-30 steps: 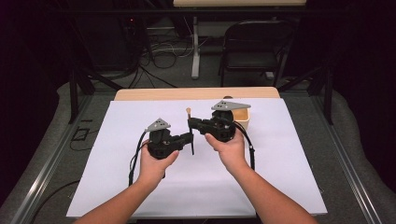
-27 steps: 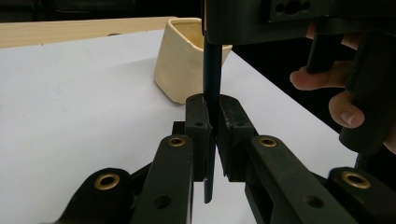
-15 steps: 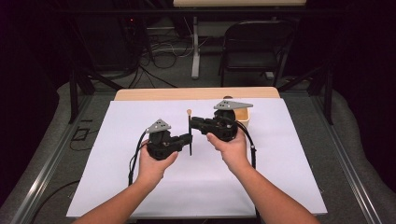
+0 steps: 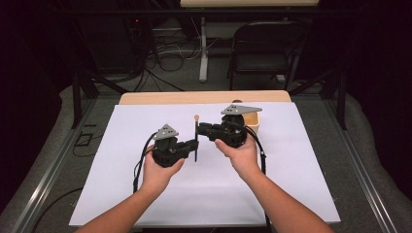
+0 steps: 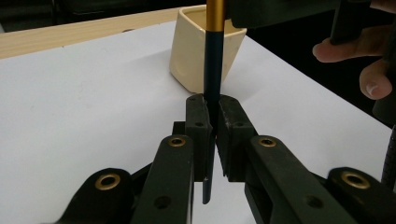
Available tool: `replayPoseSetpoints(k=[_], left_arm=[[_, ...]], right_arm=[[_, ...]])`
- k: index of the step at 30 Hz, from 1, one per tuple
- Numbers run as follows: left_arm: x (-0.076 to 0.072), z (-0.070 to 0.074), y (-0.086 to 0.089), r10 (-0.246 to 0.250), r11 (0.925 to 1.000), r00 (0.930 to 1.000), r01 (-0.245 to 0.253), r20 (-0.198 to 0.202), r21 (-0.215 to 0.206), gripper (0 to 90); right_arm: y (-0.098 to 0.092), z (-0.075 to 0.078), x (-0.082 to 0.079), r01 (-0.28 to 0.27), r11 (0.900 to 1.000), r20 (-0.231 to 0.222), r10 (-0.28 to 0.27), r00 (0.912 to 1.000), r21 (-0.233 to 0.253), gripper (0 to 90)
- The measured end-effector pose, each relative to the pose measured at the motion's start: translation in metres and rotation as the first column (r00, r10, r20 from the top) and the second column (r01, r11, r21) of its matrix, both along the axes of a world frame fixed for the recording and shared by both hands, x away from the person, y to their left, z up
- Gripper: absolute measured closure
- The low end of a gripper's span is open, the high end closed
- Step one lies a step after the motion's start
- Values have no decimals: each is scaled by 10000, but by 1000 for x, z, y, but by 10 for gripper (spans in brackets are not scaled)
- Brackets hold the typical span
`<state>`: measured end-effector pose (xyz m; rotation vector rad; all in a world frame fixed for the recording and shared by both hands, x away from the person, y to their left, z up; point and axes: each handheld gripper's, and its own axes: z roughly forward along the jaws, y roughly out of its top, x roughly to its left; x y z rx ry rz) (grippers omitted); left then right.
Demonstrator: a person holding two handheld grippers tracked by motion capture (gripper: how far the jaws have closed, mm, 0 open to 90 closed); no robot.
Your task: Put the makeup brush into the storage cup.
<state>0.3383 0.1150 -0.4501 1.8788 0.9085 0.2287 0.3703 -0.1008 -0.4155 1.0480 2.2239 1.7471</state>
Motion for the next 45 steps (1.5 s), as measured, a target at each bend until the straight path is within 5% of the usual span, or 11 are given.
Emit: replayPoseSetpoints(k=[33, 40, 45], left_arm=[[-3, -1, -5, -230, 9983, 9995, 217, 235, 549, 838], [-3, -1, -5, -194, 9987, 9996, 183, 223, 466, 825], [-3, 0, -4, -51, 9999, 9997, 47, 247, 152, 735]], right_arm=[[0, -1, 1, -99, 9999, -215, 100, 9997, 47, 837], [1, 0, 0, -88, 9999, -152, 89, 9998, 71, 838], [0, 0, 1, -17, 10000, -88, 17, 10000, -48, 838]])
